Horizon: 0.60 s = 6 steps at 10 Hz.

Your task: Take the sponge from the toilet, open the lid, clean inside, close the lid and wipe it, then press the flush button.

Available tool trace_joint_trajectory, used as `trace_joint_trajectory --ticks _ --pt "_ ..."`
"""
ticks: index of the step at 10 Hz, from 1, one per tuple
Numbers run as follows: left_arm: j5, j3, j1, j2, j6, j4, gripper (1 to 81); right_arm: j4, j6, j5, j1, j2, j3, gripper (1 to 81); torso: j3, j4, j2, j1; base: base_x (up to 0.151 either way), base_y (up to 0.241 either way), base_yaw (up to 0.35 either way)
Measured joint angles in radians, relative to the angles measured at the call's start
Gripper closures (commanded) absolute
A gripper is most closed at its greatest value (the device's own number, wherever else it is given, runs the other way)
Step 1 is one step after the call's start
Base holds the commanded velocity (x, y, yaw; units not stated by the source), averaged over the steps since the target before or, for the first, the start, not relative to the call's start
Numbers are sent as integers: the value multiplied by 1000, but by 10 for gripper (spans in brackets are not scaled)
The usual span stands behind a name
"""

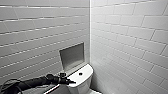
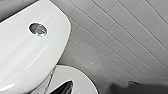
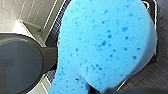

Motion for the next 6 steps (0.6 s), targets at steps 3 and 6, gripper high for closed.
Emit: trace_joint_trajectory --ticks 3,6 --pt "34 -180 -54 100 -88 0 10 0 18 10 0 17 -2 811 0 0 0 0 0 0 0" --pt "67 -360 -102 207 -161 7 811 1 20 19 0 28 -10 811 0 0 0 0 0 0 0"
